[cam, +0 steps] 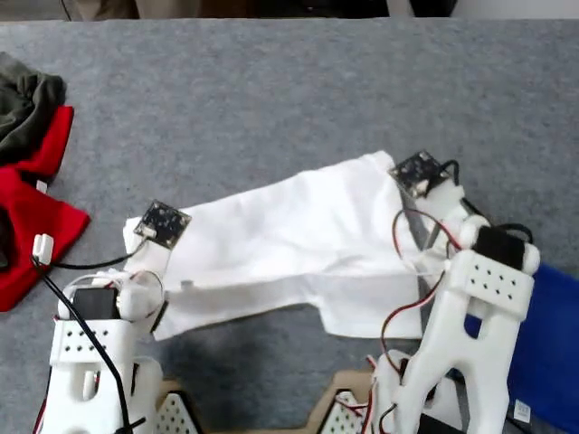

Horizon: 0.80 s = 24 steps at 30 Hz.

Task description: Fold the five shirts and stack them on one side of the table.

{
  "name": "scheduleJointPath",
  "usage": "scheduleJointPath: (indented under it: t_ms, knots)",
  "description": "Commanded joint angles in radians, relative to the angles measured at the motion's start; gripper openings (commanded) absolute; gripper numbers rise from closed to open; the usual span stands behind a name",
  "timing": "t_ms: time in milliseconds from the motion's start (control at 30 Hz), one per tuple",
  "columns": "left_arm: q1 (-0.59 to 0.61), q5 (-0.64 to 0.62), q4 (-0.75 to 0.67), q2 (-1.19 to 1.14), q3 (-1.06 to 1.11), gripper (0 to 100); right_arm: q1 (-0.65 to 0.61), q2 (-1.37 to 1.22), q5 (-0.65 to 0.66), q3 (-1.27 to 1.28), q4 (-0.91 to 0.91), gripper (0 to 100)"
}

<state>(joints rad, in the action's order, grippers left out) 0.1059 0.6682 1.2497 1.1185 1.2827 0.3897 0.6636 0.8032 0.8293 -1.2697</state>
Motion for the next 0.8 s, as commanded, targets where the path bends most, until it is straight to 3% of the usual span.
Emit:
scheduleJointPath:
  t_ms: [0, 467, 767]
  knots:
    - [0.005, 0.041, 0.023, 0.012, -0.005, 2, 0.044, 0.027, 0.049, 0.028, -0.029, 0.5]
    - [0.005, 0.149, 0.046, 0.012, 0.026, 2, -0.027, 0.26, 0.066, 0.232, -0.092, 0.5]
    - [0.008, 0.172, 0.048, 0.012, 0.032, 2, 0.024, 0.317, 0.069, 0.289, -0.077, 0.5]
